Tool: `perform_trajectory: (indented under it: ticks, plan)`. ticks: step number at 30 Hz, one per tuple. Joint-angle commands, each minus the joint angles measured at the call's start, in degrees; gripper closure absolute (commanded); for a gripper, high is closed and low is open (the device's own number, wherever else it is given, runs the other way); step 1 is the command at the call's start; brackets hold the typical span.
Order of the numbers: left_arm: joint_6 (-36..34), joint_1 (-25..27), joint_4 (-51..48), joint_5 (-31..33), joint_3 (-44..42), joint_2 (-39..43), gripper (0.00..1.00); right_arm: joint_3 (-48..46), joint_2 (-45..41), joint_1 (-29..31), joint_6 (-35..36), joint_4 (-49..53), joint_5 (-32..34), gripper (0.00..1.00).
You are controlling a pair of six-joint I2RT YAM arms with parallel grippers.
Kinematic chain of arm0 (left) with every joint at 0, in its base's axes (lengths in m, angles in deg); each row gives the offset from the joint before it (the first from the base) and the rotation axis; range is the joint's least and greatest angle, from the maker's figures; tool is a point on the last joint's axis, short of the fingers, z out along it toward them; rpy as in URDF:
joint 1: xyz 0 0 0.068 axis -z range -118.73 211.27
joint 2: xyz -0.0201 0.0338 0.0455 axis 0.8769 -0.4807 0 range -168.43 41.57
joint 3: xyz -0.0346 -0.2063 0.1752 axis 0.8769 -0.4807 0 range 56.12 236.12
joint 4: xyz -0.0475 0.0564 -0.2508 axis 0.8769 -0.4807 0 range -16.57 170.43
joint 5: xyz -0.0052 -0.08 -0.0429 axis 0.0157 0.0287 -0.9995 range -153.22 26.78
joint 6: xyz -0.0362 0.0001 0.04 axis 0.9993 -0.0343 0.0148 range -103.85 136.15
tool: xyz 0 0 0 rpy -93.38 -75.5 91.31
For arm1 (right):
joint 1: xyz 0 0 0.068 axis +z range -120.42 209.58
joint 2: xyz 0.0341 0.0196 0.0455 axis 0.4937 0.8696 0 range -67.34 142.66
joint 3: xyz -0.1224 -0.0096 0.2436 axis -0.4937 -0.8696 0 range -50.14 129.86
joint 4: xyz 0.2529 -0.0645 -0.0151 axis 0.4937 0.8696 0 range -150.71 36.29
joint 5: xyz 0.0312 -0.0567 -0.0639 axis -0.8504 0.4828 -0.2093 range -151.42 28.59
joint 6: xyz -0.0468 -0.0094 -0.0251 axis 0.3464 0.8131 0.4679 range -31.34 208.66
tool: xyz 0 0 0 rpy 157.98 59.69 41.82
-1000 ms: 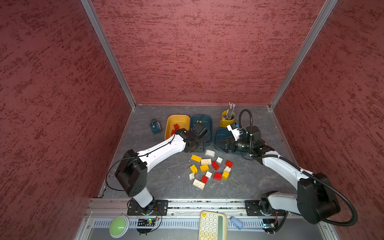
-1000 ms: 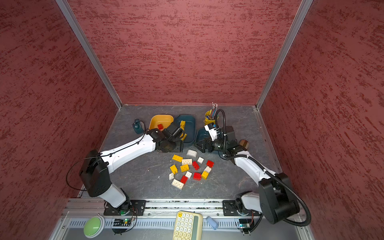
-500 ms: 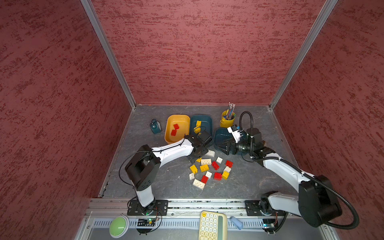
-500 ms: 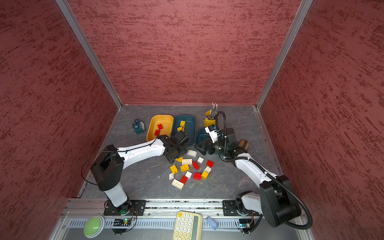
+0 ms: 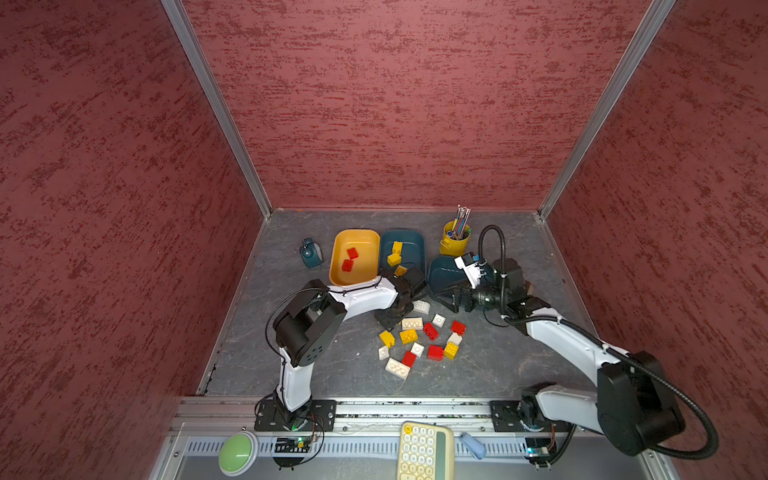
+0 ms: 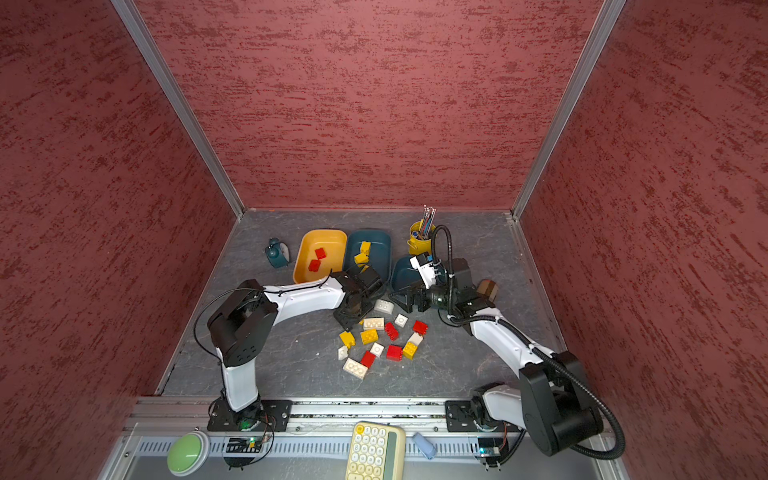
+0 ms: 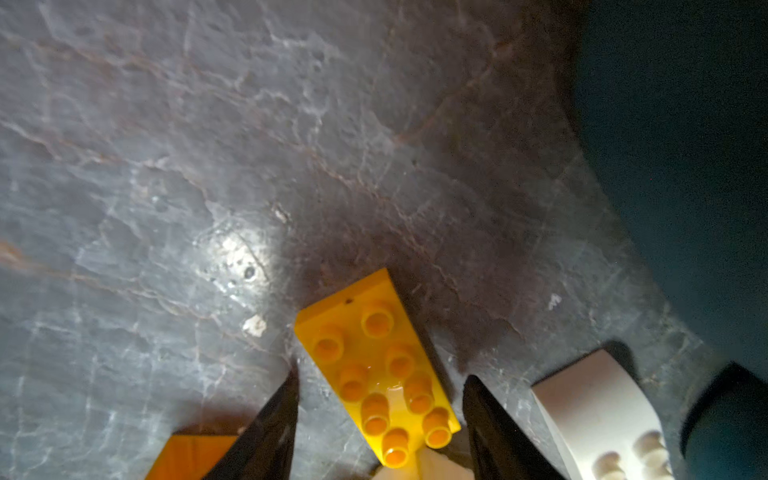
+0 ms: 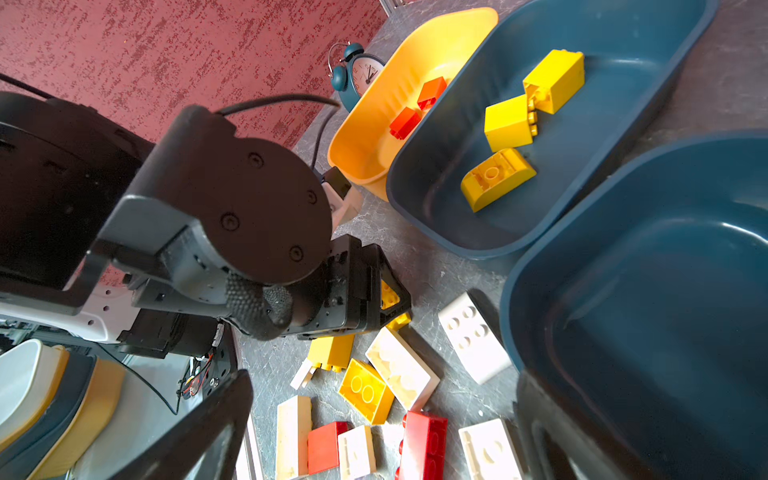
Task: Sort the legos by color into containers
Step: 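Lower the left gripper to a flat yellow 2x4 brick and grasp it, then carry the flat yellow brick over the nearer teal tub and release it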
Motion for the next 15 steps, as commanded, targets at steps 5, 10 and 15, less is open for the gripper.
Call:
perform_trajectory:
  ticks: [5,10,15]
  plan:
    - [0.95,-0.26,-3.96,-0.21,0.96,-2.65,0.56,0.75,0.21,-0.16,1.60,1.26,-0.25,0.01]
    - [0.08,-0.19,-5.21,-0.28,0.01,-2.04,0.70,0.24,0.09,-0.18,1.20,0.74,-0.43,0.01]
    - [-6.20,-0.29,-6.32,2.12,-0.55,1.40,0.78,-0.34,-0.40,-0.16,0.83,0.25,-0.37,0.01]
